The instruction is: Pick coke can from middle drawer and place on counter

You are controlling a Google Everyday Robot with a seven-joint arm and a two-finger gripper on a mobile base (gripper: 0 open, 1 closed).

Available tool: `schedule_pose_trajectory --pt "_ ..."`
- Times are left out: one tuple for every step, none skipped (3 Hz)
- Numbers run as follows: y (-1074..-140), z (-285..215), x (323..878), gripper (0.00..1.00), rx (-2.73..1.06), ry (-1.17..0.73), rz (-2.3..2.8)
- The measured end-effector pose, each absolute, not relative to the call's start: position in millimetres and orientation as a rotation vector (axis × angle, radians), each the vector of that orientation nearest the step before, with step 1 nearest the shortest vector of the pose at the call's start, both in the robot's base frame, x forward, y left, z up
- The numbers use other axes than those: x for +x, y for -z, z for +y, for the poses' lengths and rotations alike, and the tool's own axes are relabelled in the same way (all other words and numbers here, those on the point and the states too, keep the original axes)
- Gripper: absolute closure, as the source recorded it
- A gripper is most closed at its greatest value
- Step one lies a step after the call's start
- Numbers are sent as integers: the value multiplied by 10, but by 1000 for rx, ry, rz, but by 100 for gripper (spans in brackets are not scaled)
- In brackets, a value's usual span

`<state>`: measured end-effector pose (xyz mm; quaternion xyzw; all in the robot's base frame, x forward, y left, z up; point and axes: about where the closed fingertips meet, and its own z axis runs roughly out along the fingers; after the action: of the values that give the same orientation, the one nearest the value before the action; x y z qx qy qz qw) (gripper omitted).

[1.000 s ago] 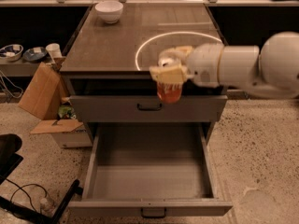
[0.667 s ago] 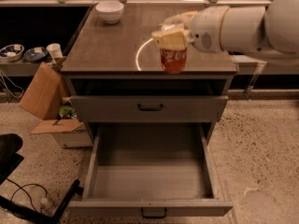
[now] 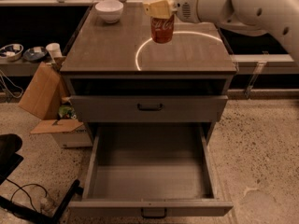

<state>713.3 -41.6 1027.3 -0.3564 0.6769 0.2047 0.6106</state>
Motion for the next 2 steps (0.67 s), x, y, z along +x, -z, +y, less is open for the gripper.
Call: schedule_pose_trajectory --pt "-9922 -160 7695 100 -800 -543 1573" --pt "-9472 -24 8094 100 -779 -607 1609"
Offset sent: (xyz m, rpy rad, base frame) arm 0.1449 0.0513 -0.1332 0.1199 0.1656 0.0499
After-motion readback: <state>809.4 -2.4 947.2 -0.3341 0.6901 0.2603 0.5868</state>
